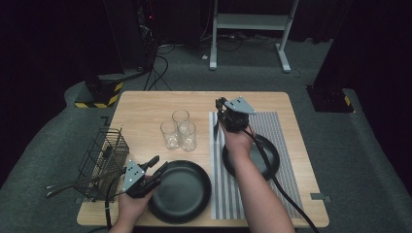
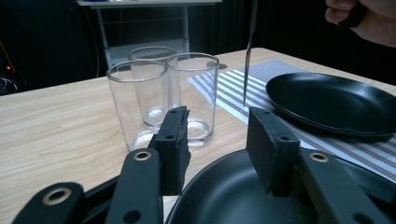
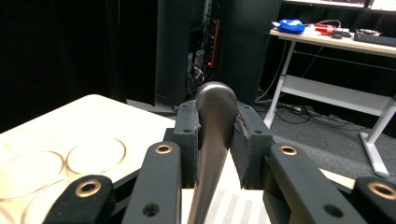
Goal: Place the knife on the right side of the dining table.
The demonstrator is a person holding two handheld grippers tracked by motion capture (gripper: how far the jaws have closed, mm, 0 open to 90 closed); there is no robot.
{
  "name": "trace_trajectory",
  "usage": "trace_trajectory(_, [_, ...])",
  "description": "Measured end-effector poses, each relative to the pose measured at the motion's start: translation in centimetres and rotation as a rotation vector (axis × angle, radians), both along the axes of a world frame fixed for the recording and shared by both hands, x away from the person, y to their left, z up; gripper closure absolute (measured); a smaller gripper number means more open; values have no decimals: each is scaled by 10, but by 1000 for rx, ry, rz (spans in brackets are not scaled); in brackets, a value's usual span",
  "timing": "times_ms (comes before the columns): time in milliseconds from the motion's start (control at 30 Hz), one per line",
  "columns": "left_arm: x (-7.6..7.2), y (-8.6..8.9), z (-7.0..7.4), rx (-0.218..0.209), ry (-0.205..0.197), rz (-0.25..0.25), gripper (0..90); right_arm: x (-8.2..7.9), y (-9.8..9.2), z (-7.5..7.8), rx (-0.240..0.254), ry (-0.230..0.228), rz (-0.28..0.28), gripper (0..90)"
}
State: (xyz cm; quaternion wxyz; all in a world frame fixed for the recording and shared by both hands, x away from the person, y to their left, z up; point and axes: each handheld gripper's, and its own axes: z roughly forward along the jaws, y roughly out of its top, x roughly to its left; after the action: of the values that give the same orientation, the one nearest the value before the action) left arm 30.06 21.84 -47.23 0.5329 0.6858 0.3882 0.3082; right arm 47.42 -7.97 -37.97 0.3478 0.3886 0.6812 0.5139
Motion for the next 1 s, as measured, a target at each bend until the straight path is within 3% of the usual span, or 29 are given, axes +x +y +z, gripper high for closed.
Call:
trace_trajectory(433, [1,1,-1,-3,4,1,581,24,-1,-3,-8,4,-31,734])
trace_trajectory(667, [1,0,-1,-3,4,0,584,31,0,0,-28,-10,-38,734])
trace_trajectory(1000, [0,0,-2,1,3,-1,588,37,-4,-3,-26,11,-39,734])
